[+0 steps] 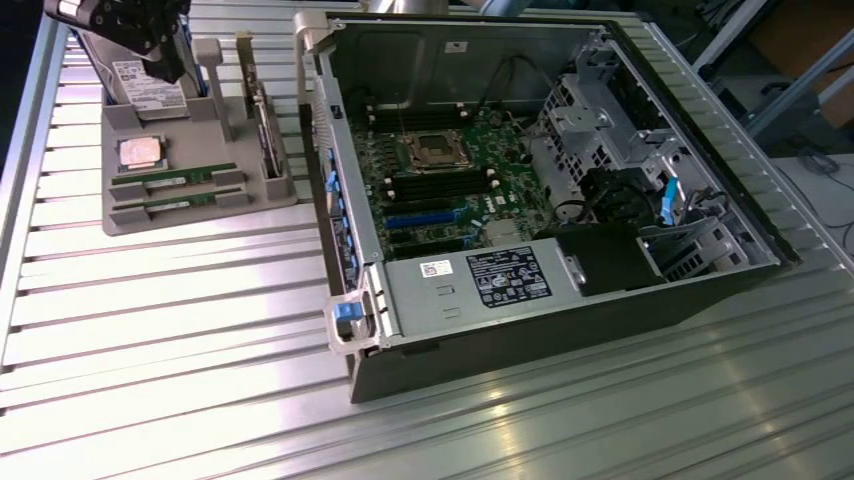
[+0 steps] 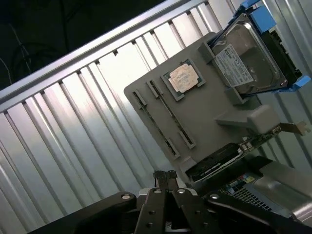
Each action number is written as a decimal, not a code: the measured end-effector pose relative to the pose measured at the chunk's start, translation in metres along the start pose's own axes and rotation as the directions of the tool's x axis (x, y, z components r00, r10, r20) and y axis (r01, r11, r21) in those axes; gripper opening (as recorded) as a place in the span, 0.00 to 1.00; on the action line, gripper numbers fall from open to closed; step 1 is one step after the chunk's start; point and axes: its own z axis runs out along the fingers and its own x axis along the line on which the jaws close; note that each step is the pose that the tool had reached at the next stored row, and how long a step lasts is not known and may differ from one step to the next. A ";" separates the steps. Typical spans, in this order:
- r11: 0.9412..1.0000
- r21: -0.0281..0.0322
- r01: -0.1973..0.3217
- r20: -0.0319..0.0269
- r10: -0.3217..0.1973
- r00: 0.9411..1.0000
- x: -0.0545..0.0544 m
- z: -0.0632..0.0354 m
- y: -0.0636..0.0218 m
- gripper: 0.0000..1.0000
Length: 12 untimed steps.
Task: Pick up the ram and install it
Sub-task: 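Pick up the ram and move it above insertion slot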
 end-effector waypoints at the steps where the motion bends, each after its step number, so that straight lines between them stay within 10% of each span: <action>1: 1.000 0.000 0.022 -0.001 -0.022 1.000 0.000 0.0000 -0.0001 0.11; 6: 0.992 -0.003 0.126 -0.005 -0.126 0.992 0.000 0.0001 0.0000 0.11; 11: 0.964 -0.007 0.265 -0.009 -0.265 0.964 0.000 0.0001 0.0000 0.11; 12: 0.951 -0.009 0.308 -0.010 -0.308 0.951 0.000 0.0001 0.0000 0.11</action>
